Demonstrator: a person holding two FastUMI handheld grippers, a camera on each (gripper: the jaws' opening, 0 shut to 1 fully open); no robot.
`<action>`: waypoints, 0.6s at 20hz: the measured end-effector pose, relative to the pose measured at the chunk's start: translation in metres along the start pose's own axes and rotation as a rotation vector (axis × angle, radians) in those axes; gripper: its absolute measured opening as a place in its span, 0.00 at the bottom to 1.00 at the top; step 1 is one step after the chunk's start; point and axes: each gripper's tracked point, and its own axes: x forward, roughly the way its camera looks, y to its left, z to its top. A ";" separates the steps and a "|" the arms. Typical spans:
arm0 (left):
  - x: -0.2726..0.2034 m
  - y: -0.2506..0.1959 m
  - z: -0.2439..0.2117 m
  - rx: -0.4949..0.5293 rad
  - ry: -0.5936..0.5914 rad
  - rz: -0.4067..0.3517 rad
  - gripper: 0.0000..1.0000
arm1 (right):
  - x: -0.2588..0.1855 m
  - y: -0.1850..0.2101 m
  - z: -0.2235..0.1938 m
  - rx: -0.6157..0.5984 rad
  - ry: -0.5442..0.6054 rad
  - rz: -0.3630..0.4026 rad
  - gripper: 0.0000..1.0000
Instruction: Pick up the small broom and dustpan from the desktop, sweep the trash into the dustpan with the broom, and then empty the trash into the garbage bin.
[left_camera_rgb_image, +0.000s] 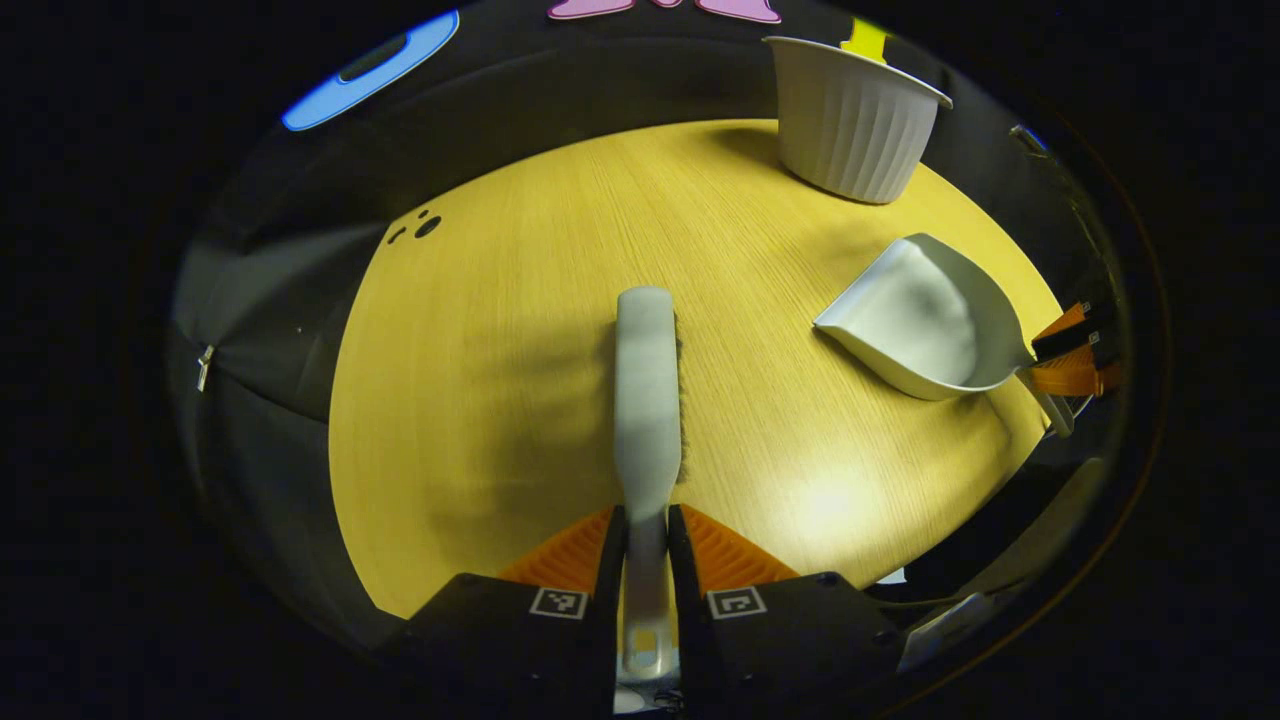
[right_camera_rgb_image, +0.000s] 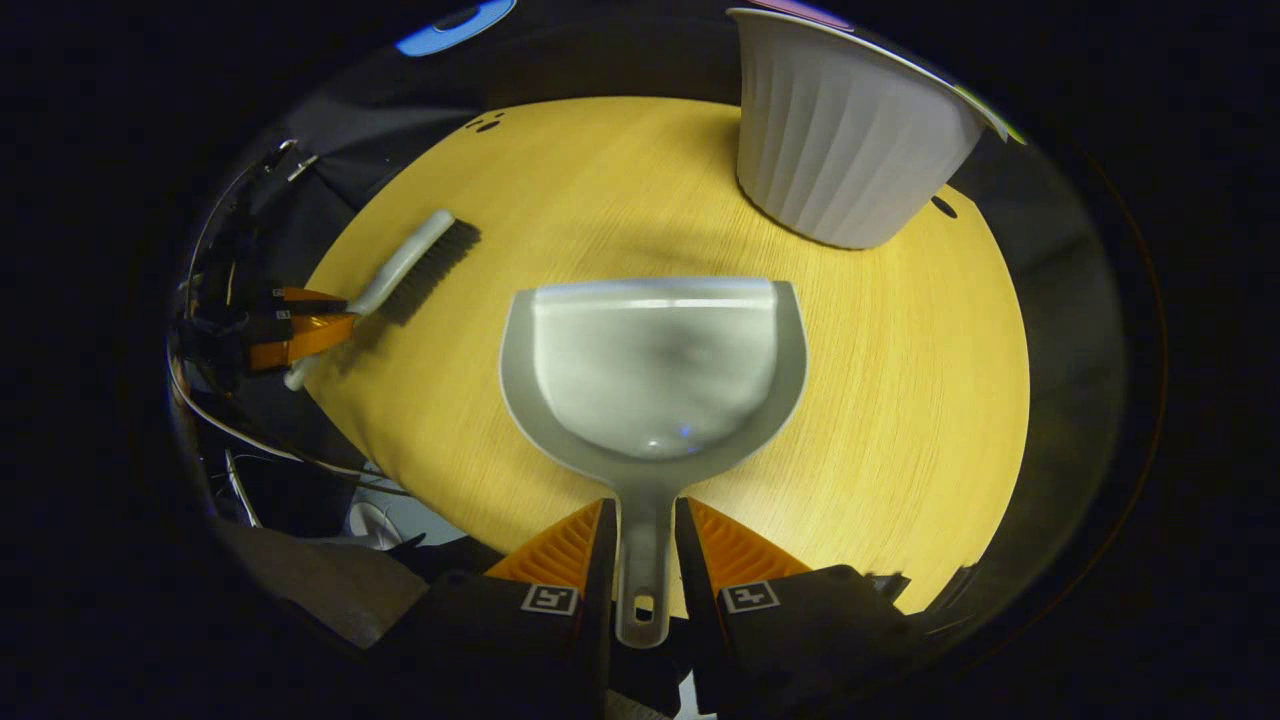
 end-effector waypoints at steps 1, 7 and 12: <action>-0.007 0.001 0.004 0.003 -0.012 0.010 0.28 | -0.008 0.003 0.004 0.004 -0.022 0.009 0.36; -0.066 0.002 0.060 -0.040 -0.226 0.029 0.28 | -0.070 0.017 0.055 -0.002 -0.262 0.031 0.36; -0.127 -0.013 0.117 -0.107 -0.481 0.003 0.28 | -0.122 0.022 0.100 -0.020 -0.496 0.025 0.36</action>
